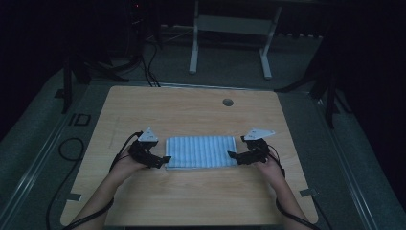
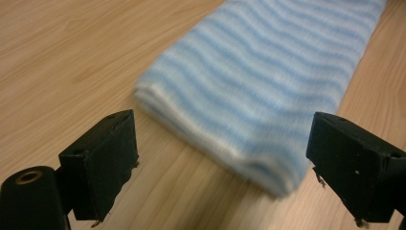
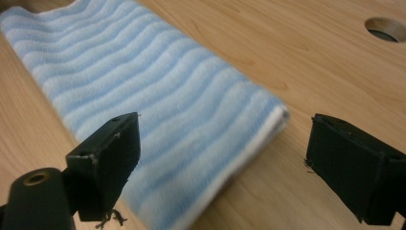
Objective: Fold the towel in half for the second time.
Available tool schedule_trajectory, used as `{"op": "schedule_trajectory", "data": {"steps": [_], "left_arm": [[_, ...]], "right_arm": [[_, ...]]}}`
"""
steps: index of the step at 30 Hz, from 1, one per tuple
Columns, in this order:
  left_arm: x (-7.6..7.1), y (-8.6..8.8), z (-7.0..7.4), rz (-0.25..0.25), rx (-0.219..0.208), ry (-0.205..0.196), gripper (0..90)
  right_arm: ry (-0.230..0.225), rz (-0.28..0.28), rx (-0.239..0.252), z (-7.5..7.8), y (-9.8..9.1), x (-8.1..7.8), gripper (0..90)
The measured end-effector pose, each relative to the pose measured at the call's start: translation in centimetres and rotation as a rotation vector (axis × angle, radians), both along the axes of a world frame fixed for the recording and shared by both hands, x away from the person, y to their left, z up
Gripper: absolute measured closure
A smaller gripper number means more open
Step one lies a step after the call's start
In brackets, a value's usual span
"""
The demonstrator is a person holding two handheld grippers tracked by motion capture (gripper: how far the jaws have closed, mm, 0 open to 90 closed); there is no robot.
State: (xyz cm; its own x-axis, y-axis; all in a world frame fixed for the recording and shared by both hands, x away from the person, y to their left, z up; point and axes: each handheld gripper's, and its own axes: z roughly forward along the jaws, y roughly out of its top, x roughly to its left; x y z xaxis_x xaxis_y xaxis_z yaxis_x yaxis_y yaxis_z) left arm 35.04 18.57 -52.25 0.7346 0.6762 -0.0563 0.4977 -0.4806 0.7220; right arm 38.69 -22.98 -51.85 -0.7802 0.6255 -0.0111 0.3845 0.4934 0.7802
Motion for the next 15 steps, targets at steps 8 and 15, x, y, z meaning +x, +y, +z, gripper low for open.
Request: {"op": "schedule_trajectory", "data": {"steps": [8,15], "left_arm": [[-1.7,2.6,-0.9,0.056,-0.015,-0.025,11.1],[-3.3,4.4,-1.3,0.087,-0.015,-0.036,11.1]], "right_arm": [[-0.034,-0.056,0.029,-0.6,-2.7,-0.9,11.1],[-0.084,-0.085,0.036,-1.1,-4.7,-2.2,11.1]]}}
